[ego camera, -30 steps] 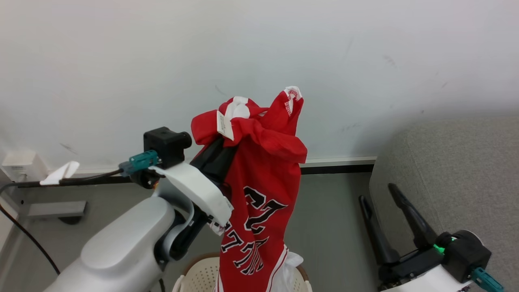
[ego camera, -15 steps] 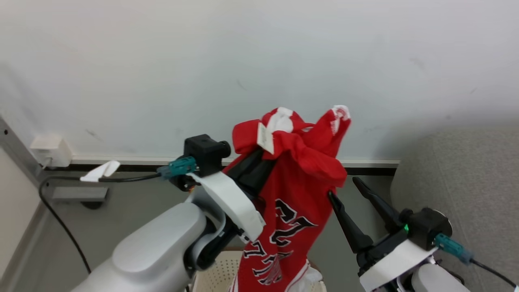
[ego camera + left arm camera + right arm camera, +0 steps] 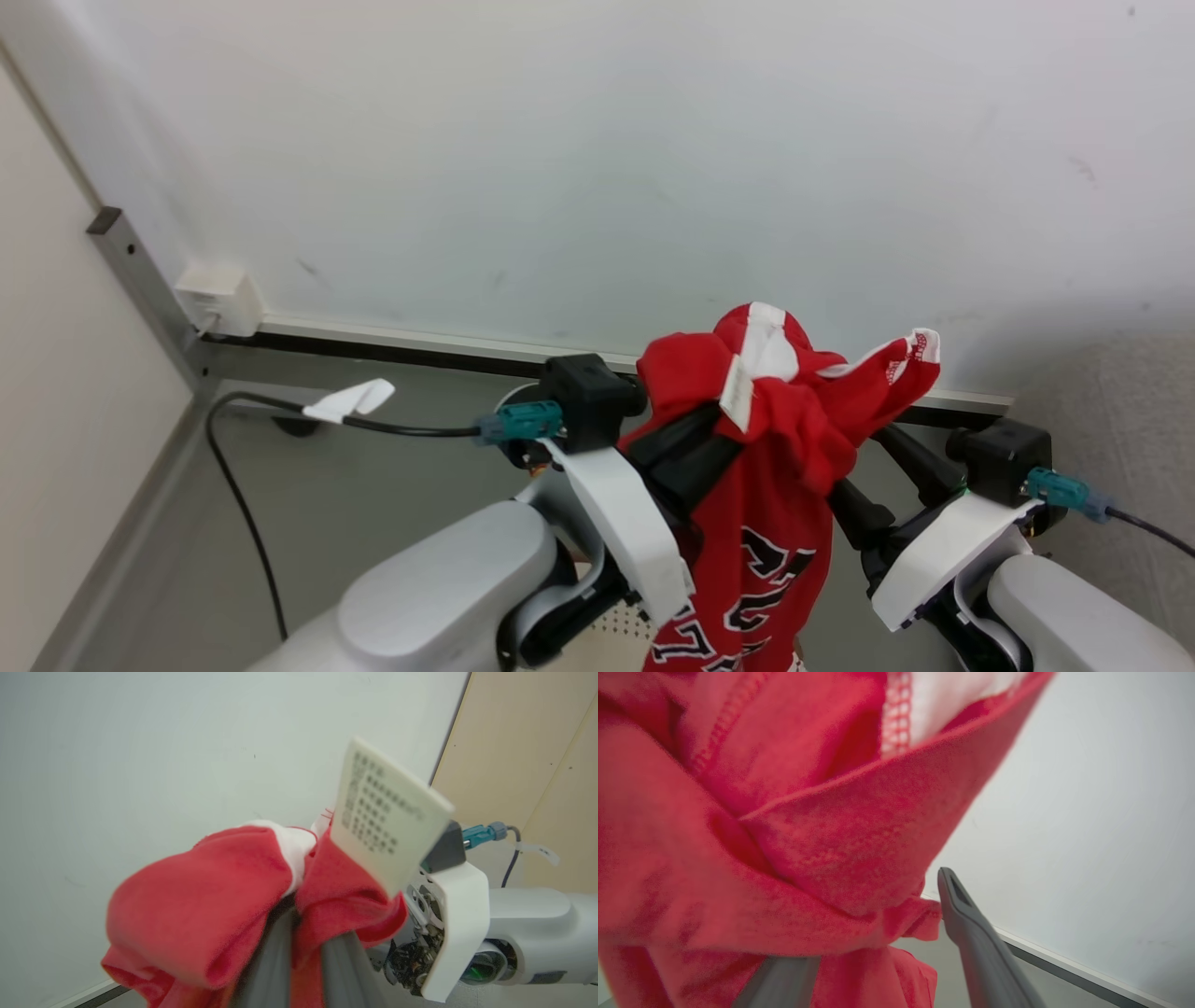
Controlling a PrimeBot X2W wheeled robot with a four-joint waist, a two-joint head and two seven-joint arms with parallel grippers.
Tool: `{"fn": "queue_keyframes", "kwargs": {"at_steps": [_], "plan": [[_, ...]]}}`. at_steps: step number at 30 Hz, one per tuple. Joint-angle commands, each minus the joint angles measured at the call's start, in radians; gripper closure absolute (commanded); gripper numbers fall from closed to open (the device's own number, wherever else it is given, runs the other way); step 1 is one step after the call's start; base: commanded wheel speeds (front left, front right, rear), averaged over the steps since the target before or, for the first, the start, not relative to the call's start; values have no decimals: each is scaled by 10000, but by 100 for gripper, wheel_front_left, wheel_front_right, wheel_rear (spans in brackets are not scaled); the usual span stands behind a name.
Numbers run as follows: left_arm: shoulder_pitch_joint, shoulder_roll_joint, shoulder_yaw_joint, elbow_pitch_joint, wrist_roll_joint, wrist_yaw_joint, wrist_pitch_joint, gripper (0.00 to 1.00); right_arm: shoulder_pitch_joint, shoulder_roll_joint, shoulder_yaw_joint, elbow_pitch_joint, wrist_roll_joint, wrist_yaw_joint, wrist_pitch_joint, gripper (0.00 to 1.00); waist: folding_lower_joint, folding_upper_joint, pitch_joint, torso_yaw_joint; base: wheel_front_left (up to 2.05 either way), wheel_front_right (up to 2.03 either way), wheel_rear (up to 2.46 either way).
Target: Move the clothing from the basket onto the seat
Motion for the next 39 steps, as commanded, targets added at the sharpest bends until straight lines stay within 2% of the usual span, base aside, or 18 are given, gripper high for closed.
{"fn": "queue_keyframes", "kwargs": {"at_steps": [1, 9, 13, 24, 25, 26, 33, 39], "plan": [[-106, -71, -39, -33, 66, -58, -13, 100, -174, -105, 141, 17, 214, -21, 2, 0, 0, 0, -10, 178, 0, 0, 0], [-66, -351, -411, 152, 68, -315, 126, 100, -1274, -736, 2088, 120, 1319, -21, 1, 0, 0, 0, -92, 783, 0, 0, 0], [-3, -377, -462, 243, 13, -358, 128, 100, -1790, -842, 2934, 33, 1663, -21, 1, 0, 0, 0, -112, 920, 0, 0, 0], [92, -297, -483, 364, -61, -324, 48, 100, -2003, -947, 2796, -711, 1110, -21, -1, 0, 0, 0, -50, 881, 0, 0, 0], [92, -291, -476, 369, -60, -315, 40, 100, -1976, -945, 2787, -748, 1074, -21, -1, 62, 0, 0, -46, 862, 0, 0, 0], [93, -285, -471, 373, -68, -302, 33, 100, -1956, -949, 2773, -783, 1058, -21, -1, 100, 0, 0, -43, 842, 0, 0, 0], [148, -203, -447, 399, -122, -239, 9, 100, -1833, -1045, 2755, -1095, 981, -21, -1, 100, 0, 0, -68, 645, 0, 0, 0], [254, -14, -351, 571, -218, -146, -63, 100, -1574, -1196, 2338, -1306, 785, -21, -1, 100, 0, 0, -129, 388, 0, 0, 0]]}}
